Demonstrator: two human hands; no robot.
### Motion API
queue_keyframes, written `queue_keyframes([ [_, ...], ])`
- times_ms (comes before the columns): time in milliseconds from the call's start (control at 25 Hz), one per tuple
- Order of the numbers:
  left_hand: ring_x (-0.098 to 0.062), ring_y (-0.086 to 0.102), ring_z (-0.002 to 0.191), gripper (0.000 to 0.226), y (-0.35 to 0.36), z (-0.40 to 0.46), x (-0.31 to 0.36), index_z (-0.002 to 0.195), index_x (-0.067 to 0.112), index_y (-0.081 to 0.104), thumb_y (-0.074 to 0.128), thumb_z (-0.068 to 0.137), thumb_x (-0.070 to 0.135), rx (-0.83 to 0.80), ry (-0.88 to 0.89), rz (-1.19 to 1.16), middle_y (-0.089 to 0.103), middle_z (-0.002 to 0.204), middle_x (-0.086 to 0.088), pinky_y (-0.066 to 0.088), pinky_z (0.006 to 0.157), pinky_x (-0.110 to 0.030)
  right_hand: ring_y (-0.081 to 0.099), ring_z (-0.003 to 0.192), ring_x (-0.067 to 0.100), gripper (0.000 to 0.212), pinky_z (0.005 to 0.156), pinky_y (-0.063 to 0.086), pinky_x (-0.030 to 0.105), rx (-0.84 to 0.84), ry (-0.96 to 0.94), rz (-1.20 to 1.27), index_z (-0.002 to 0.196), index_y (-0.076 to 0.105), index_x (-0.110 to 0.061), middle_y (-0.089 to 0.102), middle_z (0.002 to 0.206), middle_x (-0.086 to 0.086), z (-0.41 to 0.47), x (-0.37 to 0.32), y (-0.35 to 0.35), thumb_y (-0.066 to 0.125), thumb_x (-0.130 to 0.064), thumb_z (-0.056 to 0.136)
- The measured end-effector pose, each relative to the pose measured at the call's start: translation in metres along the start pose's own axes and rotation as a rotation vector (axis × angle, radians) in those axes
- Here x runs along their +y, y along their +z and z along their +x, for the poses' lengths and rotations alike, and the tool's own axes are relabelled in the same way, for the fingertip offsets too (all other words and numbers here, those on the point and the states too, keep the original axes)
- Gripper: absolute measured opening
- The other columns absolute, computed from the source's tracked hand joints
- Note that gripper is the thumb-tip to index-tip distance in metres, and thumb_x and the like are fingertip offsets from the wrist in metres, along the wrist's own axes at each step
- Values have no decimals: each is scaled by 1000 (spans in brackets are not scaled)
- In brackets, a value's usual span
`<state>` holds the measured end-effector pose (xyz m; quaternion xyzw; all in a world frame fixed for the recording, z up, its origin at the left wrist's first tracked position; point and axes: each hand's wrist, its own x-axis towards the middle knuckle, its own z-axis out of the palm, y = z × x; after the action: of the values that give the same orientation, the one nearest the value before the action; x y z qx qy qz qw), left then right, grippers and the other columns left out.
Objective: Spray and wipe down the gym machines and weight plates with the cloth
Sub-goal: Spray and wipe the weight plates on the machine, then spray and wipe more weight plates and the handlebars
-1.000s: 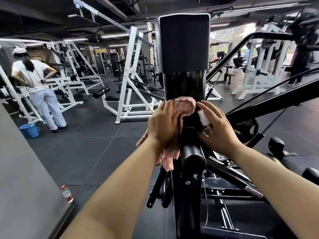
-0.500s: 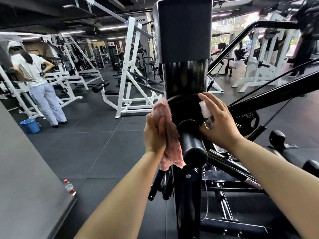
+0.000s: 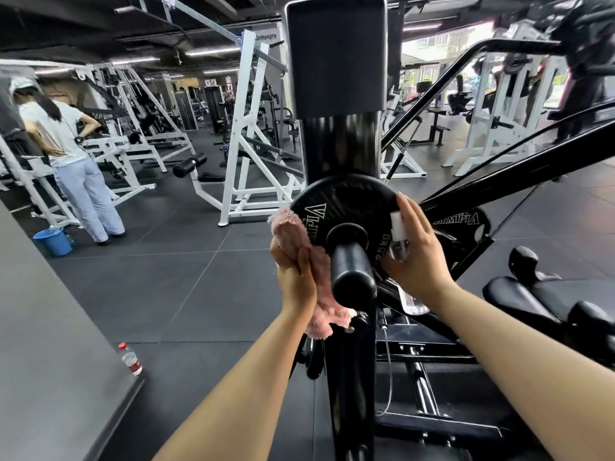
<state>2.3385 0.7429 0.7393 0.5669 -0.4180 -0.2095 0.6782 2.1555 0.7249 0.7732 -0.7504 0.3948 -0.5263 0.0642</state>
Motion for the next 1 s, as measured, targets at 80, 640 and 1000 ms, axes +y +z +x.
queue_keyframes([
  [80,-25,53,107,54,3,-1,2,139,3,23,50,93,2,-5,5,3,51,120,-13,42,87,-27,33,129,11,90,103,22,3,-5,82,32,145,28,-4,34,144,2,-11,-2,-2,70,7,65],
  [640,-19,55,98,28,-65,-58,-7,116,17,47,45,94,0,-91,-301,68,59,108,-4,42,87,-29,47,107,12,76,86,43,13,-366,291,71,140,39,-18,33,134,2,-132,-20,33,66,2,72],
  [1000,-27,68,80,16,-170,-51,-30,103,21,53,45,98,8,21,-443,-230,68,90,-11,57,77,-43,40,105,-4,68,90,23,-4,-467,269,175,134,46,-11,44,111,-10,-136,-72,124,60,-2,68],
])
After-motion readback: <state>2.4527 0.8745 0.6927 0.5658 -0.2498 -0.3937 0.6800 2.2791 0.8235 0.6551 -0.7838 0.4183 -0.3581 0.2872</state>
